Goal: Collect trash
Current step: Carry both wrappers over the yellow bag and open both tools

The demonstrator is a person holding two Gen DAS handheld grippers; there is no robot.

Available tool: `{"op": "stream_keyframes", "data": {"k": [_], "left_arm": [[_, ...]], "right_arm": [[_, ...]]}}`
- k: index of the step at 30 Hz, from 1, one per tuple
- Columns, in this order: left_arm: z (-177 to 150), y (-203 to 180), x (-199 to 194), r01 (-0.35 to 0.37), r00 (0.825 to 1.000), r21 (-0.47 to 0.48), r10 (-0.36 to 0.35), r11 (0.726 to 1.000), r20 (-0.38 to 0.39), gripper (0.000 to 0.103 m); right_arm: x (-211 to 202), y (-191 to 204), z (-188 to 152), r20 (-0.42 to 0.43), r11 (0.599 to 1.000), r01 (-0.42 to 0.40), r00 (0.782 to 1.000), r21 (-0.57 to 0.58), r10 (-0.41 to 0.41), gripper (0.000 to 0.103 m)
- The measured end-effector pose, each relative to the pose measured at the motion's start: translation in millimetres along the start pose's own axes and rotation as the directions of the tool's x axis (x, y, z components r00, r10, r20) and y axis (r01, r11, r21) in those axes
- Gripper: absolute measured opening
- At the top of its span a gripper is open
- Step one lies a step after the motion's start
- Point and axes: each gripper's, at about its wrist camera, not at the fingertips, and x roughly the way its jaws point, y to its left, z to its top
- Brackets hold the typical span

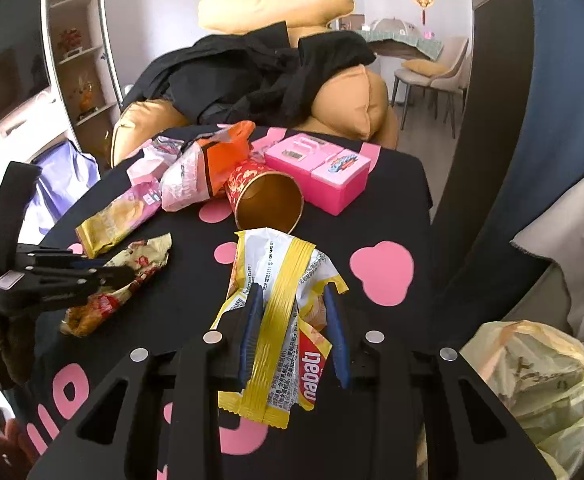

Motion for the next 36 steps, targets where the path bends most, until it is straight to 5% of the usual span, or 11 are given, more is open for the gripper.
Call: {"op": "stream_keyframes", "data": {"k": [7, 14, 26, 36], "left_arm": [[7.0, -36.5, -57.0, 0.033, 0.983, 0.022, -0.037, 0.999, 0.181, 0.017], [22.7, -117.9, -109.6, 0.089, 0.915, 0.129, -0.132, 0.988, 0.38, 0.017], [38.3, -256.7, -74.2, 0.282, 0.842, 0.219, -0.35, 0.934, 0.41, 0.017], [22.6, -313.1, -19.6, 0.319, 0.868, 0.266, -0.393, 0.909, 0.302, 0.017]], "right_arm": [[-53.4, -19.3, 0.3, 0.112, 1.0, 0.026, 0.993, 0.004, -0.026, 0.03], [-127.6, -55.8, -13.7, 0.242, 0.99, 0.14, 0.96, 0.015, -0.139, 0.03], [-215.0, -156.7, -63.3, 0.319, 0.929, 0.351, 0.873, 0.116, -0.369, 0.03], [-218.4, -196.9, -86.8, 0.302, 0.899, 0.401, 0.847, 0.177, -0.437, 0.03]]}}
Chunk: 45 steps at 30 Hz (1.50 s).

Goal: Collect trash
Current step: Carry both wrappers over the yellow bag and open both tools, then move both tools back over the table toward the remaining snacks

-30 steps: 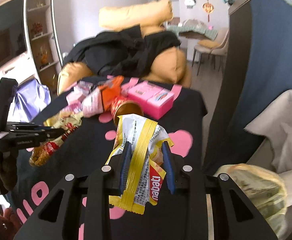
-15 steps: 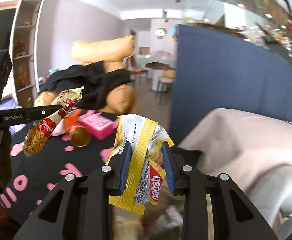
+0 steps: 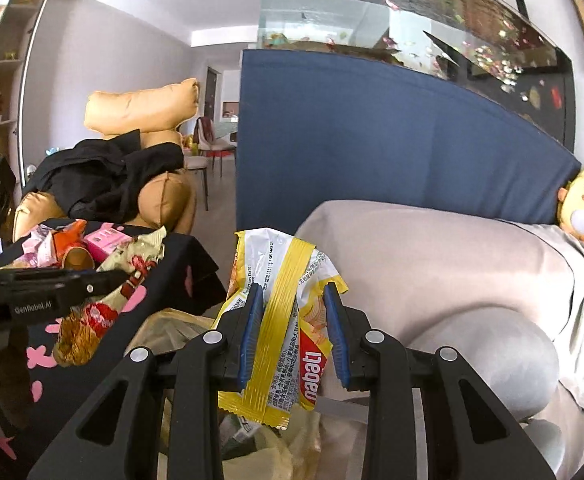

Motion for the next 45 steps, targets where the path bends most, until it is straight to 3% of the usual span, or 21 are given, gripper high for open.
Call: {"op": "stream_keyframes", "data": {"k": [7, 11, 13, 15, 17, 25, 33, 37, 38, 39, 40, 45], "left_arm": [[-13.0, 2.9, 19.2, 0.013, 1.0, -0.049, -0.014, 0.999, -0.013, 0.017], [-18.4, 1.8, 26.2, 0.0, 1.0, -0.029, 0.0, 1.0, 0.014, 0.017], [-20.4, 3.5, 28.3, 0.013, 1.0, -0.033, -0.012, 0.999, 0.028, 0.026], [-20.1, 7.4, 27.9, 0.037, 0.999, -0.056, -0.035, 0.998, 0.023, 0.047], [-17.6, 15.8, 25.5, 0.053, 0.999, -0.091, -0.053, 0.995, 0.003, 0.051], [-17.4, 31.4, -6.3, -0.047, 0.999, -0.044, 0.046, 0.998, -0.008, 0.052], [-32.4, 53.8, -27.7, -0.089, 0.995, -0.023, 0.088, 0.996, -0.041, 0.053], [-38.6, 67.9, -37.4, -0.104, 0.994, -0.025, 0.103, 0.994, -0.044, 0.053], [-40.1, 73.0, -40.1, -0.109, 0.993, -0.03, 0.108, 0.994, -0.045, 0.054], [-41.4, 77.8, -42.5, -0.114, 0.993, -0.035, 0.112, 0.993, -0.047, 0.055], [-43.1, 82.7, -44.9, -0.121, 0.992, -0.042, 0.119, 0.992, -0.047, 0.056], [-51.0, 115.2, -59.5, -0.18, 0.983, -0.103, 0.175, 0.978, -0.051, 0.057]], "right_arm": [[8.9, -9.8, -8.2, -0.024, 0.999, 0.007, 1.0, 0.046, -0.006, 0.03], [10.3, -8.5, -12.8, -0.031, 0.999, 0.012, 0.999, 0.038, -0.011, 0.03], [12.8, -9.0, -15.3, -0.037, 0.999, 0.012, 0.999, 0.046, -0.01, 0.03], [14.1, -9.1, -15.8, -0.04, 0.998, 0.009, 0.999, 0.056, -0.007, 0.03], [15.3, -8.0, -16.5, -0.039, 0.998, 0.003, 0.999, 0.061, -0.001, 0.03], [30.8, 9.9, -21.6, -0.057, 0.997, -0.043, 0.997, 0.063, 0.046, 0.03], [52.2, 34.0, -40.6, -0.115, 0.995, -0.075, 0.99, 0.063, 0.082, 0.032], [60.0, 37.7, -51.0, -0.138, 0.99, -0.105, 0.983, 0.093, 0.117, 0.046], [61.5, 38.7, -52.4, -0.148, 0.99, -0.108, 0.982, 0.095, 0.121, 0.051], [63.2, 40.5, -53.7, -0.163, 0.99, -0.107, 0.979, 0.091, 0.121, 0.062], [64.4, 42.3, -54.7, -0.17, 0.99, -0.108, 0.978, 0.089, 0.122, 0.065], [63.8, 48.1, -54.5, -0.179, 0.985, -0.137, 0.972, 0.102, 0.154, 0.066]]}}
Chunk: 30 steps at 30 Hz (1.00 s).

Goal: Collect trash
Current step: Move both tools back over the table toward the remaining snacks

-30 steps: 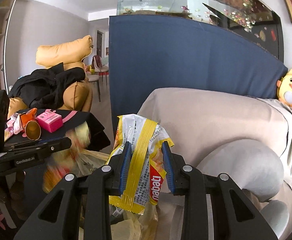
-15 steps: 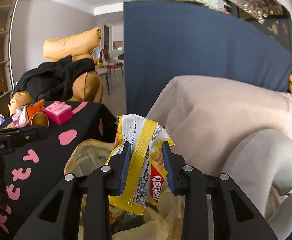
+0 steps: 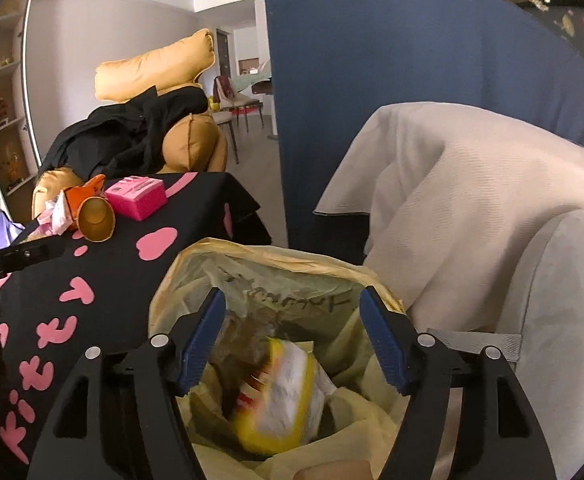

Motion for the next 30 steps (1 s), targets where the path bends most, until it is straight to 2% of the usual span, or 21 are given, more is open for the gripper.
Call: {"op": "stream_keyframes", "data": {"k": [5, 10, 13, 16, 20, 25, 30], "left_arm": [[-2.9, 31.2, -11.7, -0.058, 0.998, -0.046, 0.058, 0.997, 0.012, 0.057], [-5.7, 67.4, -30.2, -0.132, 0.99, -0.084, 0.136, 0.988, 0.036, 0.057], [-9.4, 94.0, -45.1, -0.181, 0.981, -0.121, 0.188, 0.976, 0.053, 0.057], [-12.4, 121.8, -59.6, -0.213, 0.972, -0.175, 0.227, 0.961, 0.064, 0.057], [-17.2, 160.8, -80.6, -0.249, 0.957, -0.245, 0.276, 0.937, 0.083, 0.057], [-18.8, 199.6, -100.8, -0.273, 0.943, -0.286, 0.314, 0.919, 0.109, 0.057], [7.4, 233.4, -110.4, -0.246, 0.944, -0.278, 0.294, 0.928, 0.146, 0.057]], "right_arm": [[-2.9, 13.5, 6.7, 0.004, 0.999, -0.037, 0.999, -0.011, 0.037, 0.066], [-2.2, 50.5, 15.7, -0.001, 0.992, -0.033, 0.999, -0.119, 0.033, 0.066], [3.2, 76.9, 21.4, -0.007, 0.984, -0.052, 0.999, -0.171, 0.052, 0.066], [14.1, 103.9, 25.9, -0.038, 0.973, -0.124, 0.992, -0.195, 0.119, 0.066], [24.3, 139.0, 29.0, -0.035, 0.959, -0.154, 0.988, -0.236, 0.15, 0.066], [39.1, 182.2, 40.0, -0.038, 0.947, -0.192, 0.981, -0.257, 0.188, 0.066], [58.9, 219.5, 57.9, -0.035, 0.939, -0.196, 0.98, -0.281, 0.195, 0.066]]}}
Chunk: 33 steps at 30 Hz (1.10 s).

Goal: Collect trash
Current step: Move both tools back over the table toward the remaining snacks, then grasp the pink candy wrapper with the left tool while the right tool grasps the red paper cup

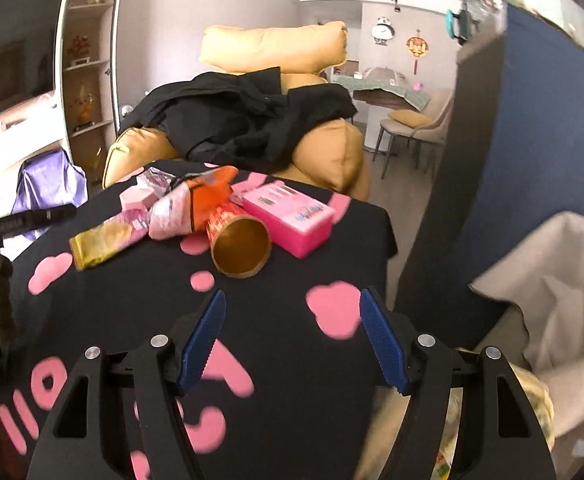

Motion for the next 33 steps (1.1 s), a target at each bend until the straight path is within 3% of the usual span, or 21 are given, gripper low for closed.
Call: {"op": "stream_keyframes", "data": {"k": [5, 9, 12, 16, 17, 19, 20, 21, 23, 27, 33], "left_arm": [[57.5, 27.5, 38.2, 0.015, 1.0, -0.005, -0.015, 1.0, 0.003, 0.061], [92.7, 52.2, 100.2, -0.022, 0.993, -0.065, 0.014, 0.998, -0.118, 0.061], [101.5, 63.0, 141.2, -0.022, 0.973, -0.114, -0.005, 0.993, -0.229, 0.061], [107.3, 66.9, 176.7, -0.045, 0.964, -0.149, 0.003, 0.988, -0.266, 0.06], [107.8, 66.0, 182.6, -0.041, 0.961, -0.153, -0.003, 0.987, -0.276, 0.057], [107.6, 61.5, 196.6, -0.035, 0.95, -0.137, -0.009, 0.99, -0.311, 0.039], [107.1, 58.6, 200.0, -0.037, 0.947, -0.122, -0.004, 0.992, -0.322, 0.022], [107.5, 57.2, 199.5, -0.038, 0.948, -0.111, 0.001, 0.993, -0.318, 0.013], [110.3, 53.0, 189.5, -0.038, 0.96, -0.08, 0.014, 0.996, -0.281, 0.009], [116.2, 38.0, 146.9, 0.023, 0.979, -0.029, -0.029, 0.999, -0.201, 0.006], [103.5, 13.9, 83.3, 0.141, 0.971, 0.003, -0.137, 0.99, -0.194, 0.006]], "right_arm": [[38.4, 22.7, 22.8, -0.011, 0.999, 0.016, 1.0, -0.05, -0.016, 0.066], [59.5, 32.6, 36.9, 0.003, 0.998, 0.036, 0.999, -0.048, -0.036, 0.066], [76.3, 36.9, 47.1, -0.026, 0.998, 0.001, 1.0, -0.058, -0.003, 0.066], [86.6, 38.1, 52.3, -0.029, 0.997, 0.009, 1.0, -0.071, -0.012, 0.066], [88.8, 36.0, 51.9, -0.033, 0.998, 0.007, 0.999, -0.063, -0.009, 0.066], [93.4, 30.3, 48.8, -0.046, 0.999, 0.002, 0.999, -0.043, -0.004, 0.066], [94.9, 28.4, 47.2, -0.052, 0.999, 0.003, 0.999, -0.037, -0.005, 0.066], [96.5, 25.9, 44.9, -0.061, 0.999, 0.003, 0.998, -0.032, -0.005, 0.066], [98.1, 20.9, 40.8, -0.076, 1.0, 0.002, 0.997, -0.017, -0.004, 0.066], [98.9, 12.4, 37.2, -0.078, 1.0, -0.017, 0.997, 0.014, 0.018, 0.066], [100.9, 14.7, 40.1, -0.07, 0.995, -0.09, 0.993, 0.041, 0.092, 0.066]]}}
